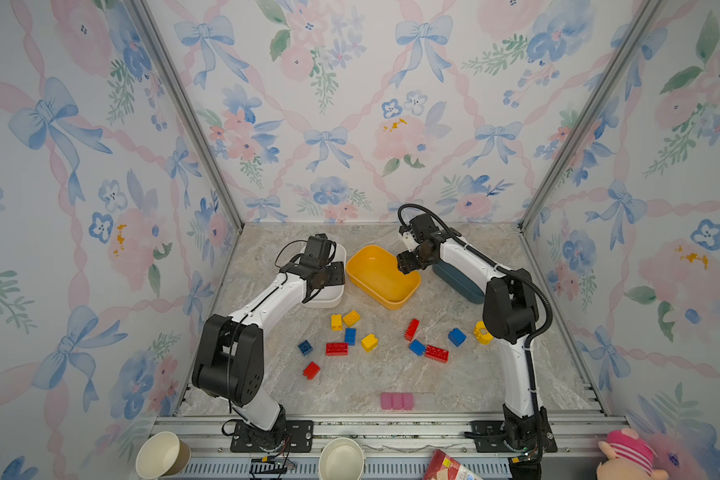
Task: Sort the legos into containers by color
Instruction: 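Grip the yellow tub rim with the right gripper and drag it against the white tub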
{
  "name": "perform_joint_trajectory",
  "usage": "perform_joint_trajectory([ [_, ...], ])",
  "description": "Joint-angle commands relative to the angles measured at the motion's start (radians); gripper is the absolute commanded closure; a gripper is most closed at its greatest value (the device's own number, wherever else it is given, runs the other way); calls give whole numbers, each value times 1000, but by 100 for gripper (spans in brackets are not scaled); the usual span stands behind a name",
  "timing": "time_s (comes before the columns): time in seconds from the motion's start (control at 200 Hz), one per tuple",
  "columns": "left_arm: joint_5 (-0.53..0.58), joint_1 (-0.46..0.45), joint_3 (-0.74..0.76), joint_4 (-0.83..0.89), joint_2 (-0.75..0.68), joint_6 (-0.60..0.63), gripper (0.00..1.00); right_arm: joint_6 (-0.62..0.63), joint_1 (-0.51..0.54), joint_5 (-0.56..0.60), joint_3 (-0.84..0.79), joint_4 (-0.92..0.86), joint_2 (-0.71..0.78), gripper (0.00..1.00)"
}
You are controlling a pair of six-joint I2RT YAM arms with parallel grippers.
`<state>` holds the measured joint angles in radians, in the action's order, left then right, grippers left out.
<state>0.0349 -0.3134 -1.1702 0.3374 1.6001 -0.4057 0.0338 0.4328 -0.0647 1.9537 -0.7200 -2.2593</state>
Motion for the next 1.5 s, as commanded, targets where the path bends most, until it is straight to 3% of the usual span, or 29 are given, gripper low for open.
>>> perform_joint_trajectory([
  [0.0, -12, 12, 12, -11, -35, 5, 32, 30, 20, 16, 54, -54, -34, 32],
  [0.385, -16, 24, 27, -16, -51, 6, 31, 3, 30, 65, 73, -54, -53, 67],
  [0.7, -22, 30, 36, -20, -64, 4, 32, -51, 36, 87, -14, -28, 5, 91],
  [0.98, -20, 33, 42, -21, -79, 1, 31, -142, 66, 109, -100, 6, 66, 100],
  [1.495, -20, 35, 55, -29, -89, -12, 30, -497, 154, 188, -163, 16, 74, 100],
])
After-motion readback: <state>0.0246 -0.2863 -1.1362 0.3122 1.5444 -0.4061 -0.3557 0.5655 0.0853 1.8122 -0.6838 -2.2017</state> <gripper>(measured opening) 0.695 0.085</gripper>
